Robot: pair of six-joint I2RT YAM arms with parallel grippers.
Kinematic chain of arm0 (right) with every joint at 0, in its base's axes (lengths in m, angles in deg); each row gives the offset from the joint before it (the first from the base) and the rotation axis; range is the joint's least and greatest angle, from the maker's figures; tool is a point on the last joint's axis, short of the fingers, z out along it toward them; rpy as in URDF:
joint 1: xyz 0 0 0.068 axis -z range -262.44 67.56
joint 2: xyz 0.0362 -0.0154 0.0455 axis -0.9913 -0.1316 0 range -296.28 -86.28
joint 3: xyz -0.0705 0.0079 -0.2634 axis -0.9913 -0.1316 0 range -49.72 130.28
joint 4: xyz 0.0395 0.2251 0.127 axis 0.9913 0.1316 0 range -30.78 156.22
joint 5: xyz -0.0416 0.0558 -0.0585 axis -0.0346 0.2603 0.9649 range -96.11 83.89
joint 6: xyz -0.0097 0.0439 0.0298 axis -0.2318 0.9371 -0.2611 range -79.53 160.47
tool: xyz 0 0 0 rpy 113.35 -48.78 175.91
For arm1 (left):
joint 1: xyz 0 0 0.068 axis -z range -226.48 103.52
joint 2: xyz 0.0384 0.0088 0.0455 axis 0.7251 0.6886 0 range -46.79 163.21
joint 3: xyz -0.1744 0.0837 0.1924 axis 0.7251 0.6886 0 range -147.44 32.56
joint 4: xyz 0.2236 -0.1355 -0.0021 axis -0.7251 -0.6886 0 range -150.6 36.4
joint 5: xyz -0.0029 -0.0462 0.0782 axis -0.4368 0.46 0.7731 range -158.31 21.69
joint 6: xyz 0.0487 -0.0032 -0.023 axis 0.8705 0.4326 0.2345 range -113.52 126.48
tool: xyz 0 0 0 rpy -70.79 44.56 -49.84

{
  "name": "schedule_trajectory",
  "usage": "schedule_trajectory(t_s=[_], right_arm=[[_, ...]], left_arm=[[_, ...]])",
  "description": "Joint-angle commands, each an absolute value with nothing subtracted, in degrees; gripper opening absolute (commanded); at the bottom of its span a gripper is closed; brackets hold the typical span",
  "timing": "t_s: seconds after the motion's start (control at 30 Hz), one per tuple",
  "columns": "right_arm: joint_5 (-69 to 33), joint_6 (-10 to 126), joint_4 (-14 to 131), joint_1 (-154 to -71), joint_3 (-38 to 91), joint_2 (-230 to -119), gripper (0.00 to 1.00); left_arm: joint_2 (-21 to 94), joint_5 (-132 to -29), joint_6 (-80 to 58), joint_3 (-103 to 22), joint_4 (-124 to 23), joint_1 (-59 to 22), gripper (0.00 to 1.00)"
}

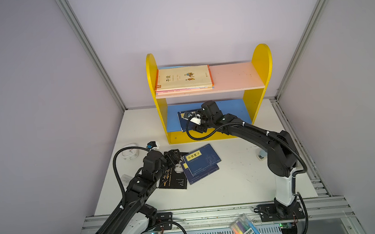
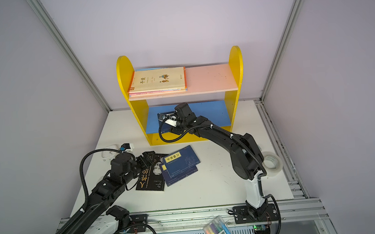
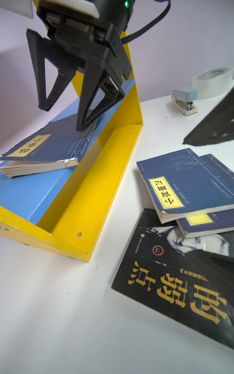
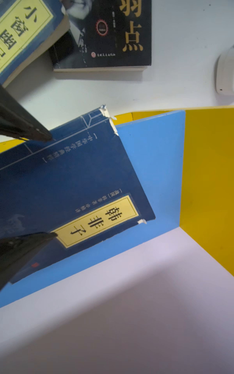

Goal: Stacking books/files
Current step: Move the book to the bookshelf.

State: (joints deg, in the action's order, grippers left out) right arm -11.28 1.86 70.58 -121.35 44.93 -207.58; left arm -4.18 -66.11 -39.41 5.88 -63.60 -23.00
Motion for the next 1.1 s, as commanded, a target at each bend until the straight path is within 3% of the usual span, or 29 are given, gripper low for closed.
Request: schedule_trajectory(t_s=[0.0,0.23,0.5,0.7,1.07], right_arm=[[-5.7,11.0,66.7,-121.4,44.7,-205.4,0.73],[1.8,29.4,75.2,-119.2,44.1,-202.2,0.73],[-6.7,49.0,78.8,-112.6,38.9,-198.3,0.69],[-15.9,51.7,79.4,-110.6,38.3,-200.1,0.64],[-18.9,58.1,73.6,-110.9,35.5,-202.7,0.59]], left_arm=[[-4.9,-66.1,-39.2,6.3,-62.7,-23.5,0.83],[-6.0,-66.7,-38.9,6.8,-63.0,-25.4,0.84],[-6.6,-67.3,-39.4,7.8,-62.6,-26.0,0.84],[-8.0,-67.2,-39.6,7.9,-63.8,-26.5,0.84],[-12.1,-65.7,-39.8,9.2,-67.0,-26.9,0.84]])
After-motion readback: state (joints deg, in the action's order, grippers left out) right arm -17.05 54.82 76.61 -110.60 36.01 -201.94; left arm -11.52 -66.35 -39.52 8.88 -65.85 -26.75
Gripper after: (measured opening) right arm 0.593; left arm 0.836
